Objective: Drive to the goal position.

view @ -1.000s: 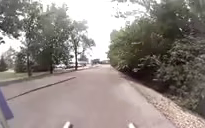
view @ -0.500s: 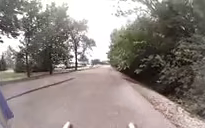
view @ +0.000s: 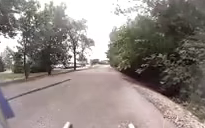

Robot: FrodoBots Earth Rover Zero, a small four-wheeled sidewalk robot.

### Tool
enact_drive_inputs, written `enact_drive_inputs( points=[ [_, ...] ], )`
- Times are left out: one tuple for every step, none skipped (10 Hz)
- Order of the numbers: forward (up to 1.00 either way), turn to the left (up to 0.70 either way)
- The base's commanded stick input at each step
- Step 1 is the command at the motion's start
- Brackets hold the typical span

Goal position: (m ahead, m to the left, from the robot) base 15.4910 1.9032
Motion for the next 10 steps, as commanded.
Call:
enact_drive_inputs(
  points=[
    [0.60, 0.00],
    [0.60, 0.00],
    [0.60, 0.00],
    [0.60, 0.00],
    [0.60, 0.00],
    [0.60, 0.00],
    [0.60, 0.00],
    [0.60, 0.00],
    [0.60, 0.00],
    [0.60, 0.00]
  ],
)
